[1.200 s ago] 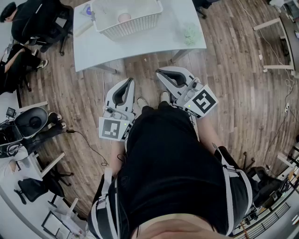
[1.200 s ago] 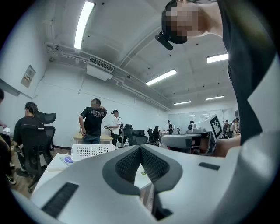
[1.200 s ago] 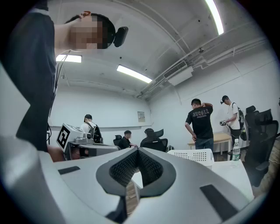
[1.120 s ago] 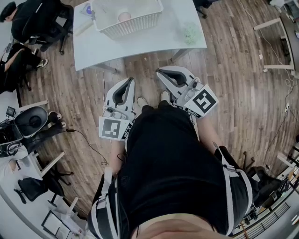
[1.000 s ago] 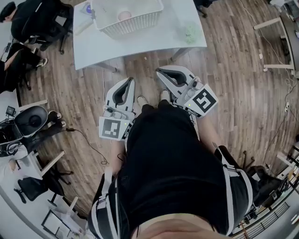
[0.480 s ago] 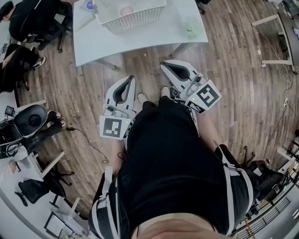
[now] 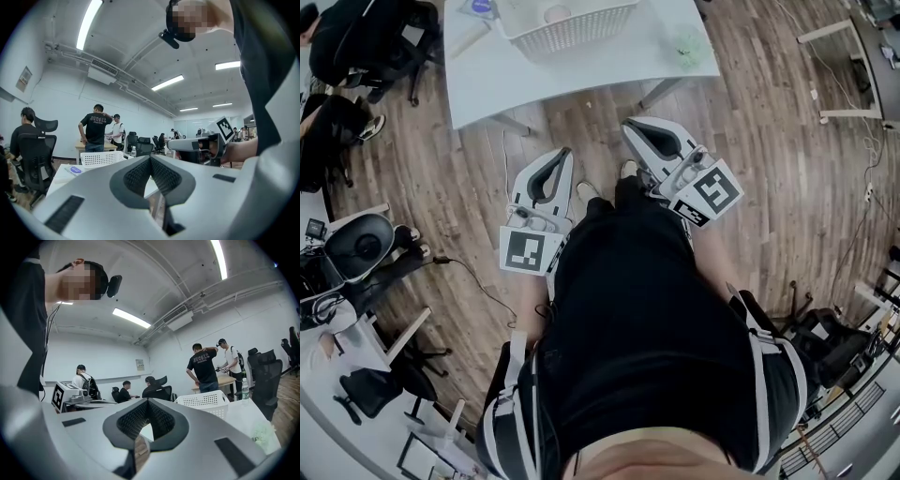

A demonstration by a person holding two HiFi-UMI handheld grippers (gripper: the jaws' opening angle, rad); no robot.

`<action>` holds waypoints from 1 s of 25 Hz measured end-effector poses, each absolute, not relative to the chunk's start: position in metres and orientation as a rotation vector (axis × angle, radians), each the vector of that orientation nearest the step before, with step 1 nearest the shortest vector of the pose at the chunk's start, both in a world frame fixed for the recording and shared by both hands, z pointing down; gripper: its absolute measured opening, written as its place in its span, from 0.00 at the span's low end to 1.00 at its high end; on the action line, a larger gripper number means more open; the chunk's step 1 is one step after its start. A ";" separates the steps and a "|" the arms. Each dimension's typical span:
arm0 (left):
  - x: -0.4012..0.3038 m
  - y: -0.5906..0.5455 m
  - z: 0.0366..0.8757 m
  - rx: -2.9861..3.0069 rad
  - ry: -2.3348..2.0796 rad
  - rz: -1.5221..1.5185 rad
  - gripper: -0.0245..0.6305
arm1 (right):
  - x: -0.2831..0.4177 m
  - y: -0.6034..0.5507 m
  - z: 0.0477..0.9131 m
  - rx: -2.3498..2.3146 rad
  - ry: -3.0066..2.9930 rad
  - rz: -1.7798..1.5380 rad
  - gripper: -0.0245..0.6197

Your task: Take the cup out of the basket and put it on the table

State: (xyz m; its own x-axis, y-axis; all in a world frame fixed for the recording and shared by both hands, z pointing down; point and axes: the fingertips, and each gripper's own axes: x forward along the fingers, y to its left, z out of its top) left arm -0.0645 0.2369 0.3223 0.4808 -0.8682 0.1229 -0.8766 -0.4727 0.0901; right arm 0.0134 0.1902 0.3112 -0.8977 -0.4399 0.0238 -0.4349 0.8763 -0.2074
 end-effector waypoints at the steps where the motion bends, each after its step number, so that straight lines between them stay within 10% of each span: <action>1: -0.066 0.236 0.321 2.580 -1.530 0.082 0.07 | 0.011 0.190 0.311 -0.705 3.024 -0.317 0.07; 25: -0.062 0.123 0.307 2.553 -1.606 0.042 0.07 | 0.007 0.073 0.310 -0.603 3.049 -0.251 0.07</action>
